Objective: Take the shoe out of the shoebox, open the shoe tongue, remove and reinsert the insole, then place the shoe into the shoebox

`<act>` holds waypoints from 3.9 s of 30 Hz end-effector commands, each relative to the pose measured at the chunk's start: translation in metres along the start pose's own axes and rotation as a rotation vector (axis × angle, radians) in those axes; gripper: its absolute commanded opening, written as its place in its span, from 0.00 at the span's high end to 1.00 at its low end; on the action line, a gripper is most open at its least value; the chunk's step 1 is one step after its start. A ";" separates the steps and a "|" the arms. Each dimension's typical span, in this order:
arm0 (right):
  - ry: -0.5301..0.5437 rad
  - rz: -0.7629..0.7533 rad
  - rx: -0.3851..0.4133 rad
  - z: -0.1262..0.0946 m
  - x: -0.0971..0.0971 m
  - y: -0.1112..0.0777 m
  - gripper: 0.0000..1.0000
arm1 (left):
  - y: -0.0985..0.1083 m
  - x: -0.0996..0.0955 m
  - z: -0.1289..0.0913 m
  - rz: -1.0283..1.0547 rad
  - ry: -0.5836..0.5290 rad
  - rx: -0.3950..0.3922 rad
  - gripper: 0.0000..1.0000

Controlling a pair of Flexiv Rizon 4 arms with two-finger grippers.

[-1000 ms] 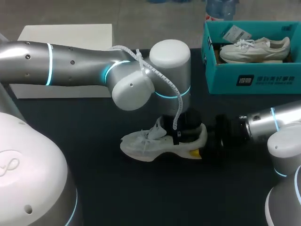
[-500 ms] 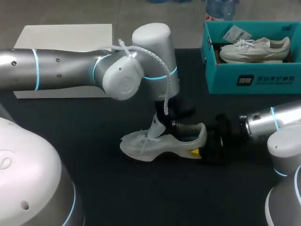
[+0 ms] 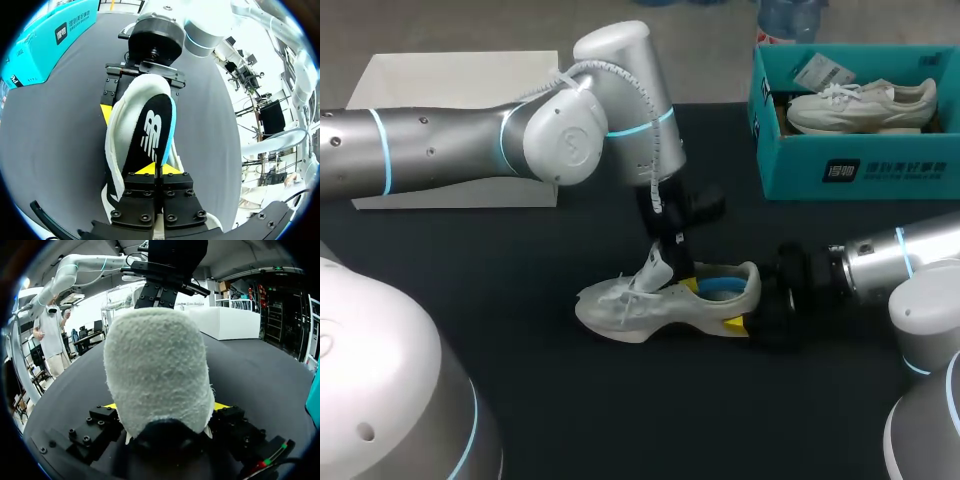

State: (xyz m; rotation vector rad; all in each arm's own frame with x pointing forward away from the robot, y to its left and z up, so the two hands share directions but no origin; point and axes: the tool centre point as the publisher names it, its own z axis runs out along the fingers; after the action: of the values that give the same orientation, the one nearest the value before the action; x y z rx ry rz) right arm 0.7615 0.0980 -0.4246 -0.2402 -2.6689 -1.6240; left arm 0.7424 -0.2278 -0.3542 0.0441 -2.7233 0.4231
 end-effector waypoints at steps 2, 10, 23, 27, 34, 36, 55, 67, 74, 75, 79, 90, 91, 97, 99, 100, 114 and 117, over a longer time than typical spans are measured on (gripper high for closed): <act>-0.001 0.000 0.004 0.001 0.001 0.001 1.00 | -0.001 -0.002 0.010 -0.004 0.000 0.017 0.95; -0.001 0.000 0.004 0.001 0.001 0.001 1.00 | -0.003 0.002 0.011 0.022 -0.053 0.016 0.62; -0.001 0.000 0.004 0.001 0.001 0.001 1.00 | -0.006 -0.006 0.023 0.024 -0.139 0.004 0.93; -0.001 0.000 0.004 0.001 0.001 0.001 1.00 | -0.006 -0.008 0.024 0.011 -0.161 0.009 1.00; -0.001 0.000 0.004 0.001 0.001 0.001 1.00 | -0.001 0.001 -0.002 -0.019 -0.187 0.115 1.00; -0.001 0.000 0.004 0.001 0.001 0.001 1.00 | 0.001 0.004 -0.008 -0.024 -0.183 0.130 1.00; -0.001 0.000 0.004 0.001 0.001 0.001 1.00 | -0.034 0.020 -0.030 0.046 -0.057 0.328 1.00; -0.001 0.000 0.004 0.001 0.001 0.001 1.00 | -0.041 0.013 -0.026 0.033 -0.080 0.323 0.54; -0.001 0.000 0.004 0.001 0.001 0.001 1.00 | -0.030 0.012 -0.020 0.045 -0.103 0.320 0.47; -0.001 0.000 0.004 0.001 0.001 0.001 1.00 | -0.029 0.011 -0.019 0.041 -0.103 0.321 0.49; -0.001 0.000 0.004 0.001 0.001 0.001 1.00 | -0.025 0.009 -0.016 0.040 -0.146 0.318 0.54; -0.001 0.000 0.004 0.001 0.001 0.001 1.00 | -0.024 0.007 -0.006 0.048 -0.179 0.299 0.62; -0.001 0.000 0.004 0.001 0.001 0.001 1.00 | -0.024 0.007 -0.006 0.047 -0.187 0.295 0.64; -0.001 0.000 0.004 0.001 0.001 0.001 1.00 | -0.023 0.007 -0.003 0.045 -0.209 0.279 1.00; -0.001 0.000 0.004 0.001 0.001 0.001 1.00 | -0.023 0.007 -0.003 0.044 -0.209 0.278 1.00; -0.001 0.000 0.004 0.001 0.001 0.001 1.00 | -0.023 0.008 -0.003 0.044 -0.210 0.277 1.00; -0.001 0.000 0.004 0.001 0.001 0.001 1.00 | -0.029 0.031 -0.049 0.043 -0.137 0.390 1.00; -0.001 0.000 0.004 0.001 0.001 0.001 1.00 | -0.034 0.034 -0.061 0.038 -0.100 0.424 1.00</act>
State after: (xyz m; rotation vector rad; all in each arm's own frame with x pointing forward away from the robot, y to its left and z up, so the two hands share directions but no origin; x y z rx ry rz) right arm 0.7616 0.0981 -0.4245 -0.2401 -2.6688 -1.6243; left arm 0.7338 -0.2506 -0.2863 0.1413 -2.6996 1.0127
